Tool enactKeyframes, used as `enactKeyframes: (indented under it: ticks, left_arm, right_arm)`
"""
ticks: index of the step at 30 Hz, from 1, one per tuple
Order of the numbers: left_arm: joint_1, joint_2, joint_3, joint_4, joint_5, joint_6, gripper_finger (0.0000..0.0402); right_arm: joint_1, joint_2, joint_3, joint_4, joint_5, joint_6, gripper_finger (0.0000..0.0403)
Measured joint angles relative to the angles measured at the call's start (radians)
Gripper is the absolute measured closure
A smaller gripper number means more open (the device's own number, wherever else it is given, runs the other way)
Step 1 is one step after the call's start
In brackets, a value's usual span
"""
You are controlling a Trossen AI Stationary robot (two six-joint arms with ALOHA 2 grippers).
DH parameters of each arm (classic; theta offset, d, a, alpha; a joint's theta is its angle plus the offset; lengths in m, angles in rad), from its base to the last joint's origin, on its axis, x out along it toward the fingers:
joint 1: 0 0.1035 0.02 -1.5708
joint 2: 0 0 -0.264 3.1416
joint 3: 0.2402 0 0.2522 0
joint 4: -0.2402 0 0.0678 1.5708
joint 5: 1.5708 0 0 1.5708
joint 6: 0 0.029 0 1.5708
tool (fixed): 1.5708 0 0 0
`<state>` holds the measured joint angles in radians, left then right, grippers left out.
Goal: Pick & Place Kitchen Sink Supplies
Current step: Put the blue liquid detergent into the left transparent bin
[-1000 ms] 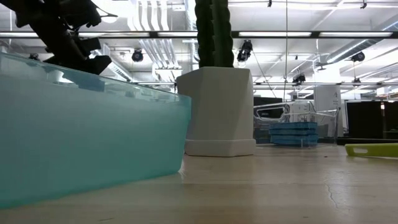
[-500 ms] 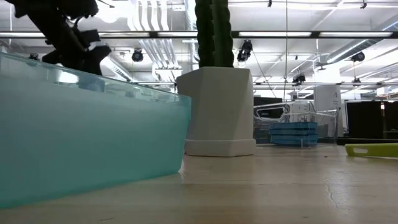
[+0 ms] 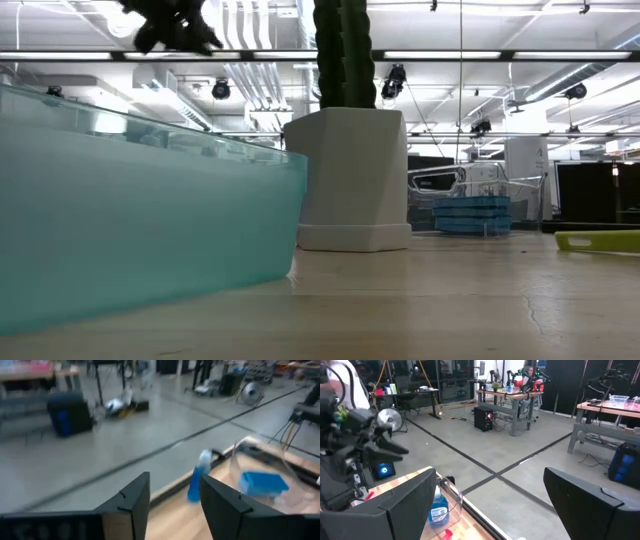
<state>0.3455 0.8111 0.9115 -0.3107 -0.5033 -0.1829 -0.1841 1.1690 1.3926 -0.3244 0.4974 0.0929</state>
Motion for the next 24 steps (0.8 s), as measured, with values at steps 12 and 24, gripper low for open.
enactKeyframes:
  ticks: [12, 24]
  left_arm:
    - [0.204, 0.288, 0.169, 0.109, 0.378, -0.012, 0.0152]
    - [0.309, 0.612, 0.325, 0.232, 0.683, 0.211, 0.0133]
  right_arm:
    - [0.001, 0.000, -0.002, -0.031, -0.001, 0.079, 0.0037]
    - [0.001, 0.000, -0.002, -0.045, -0.002, 0.126, 0.0037]
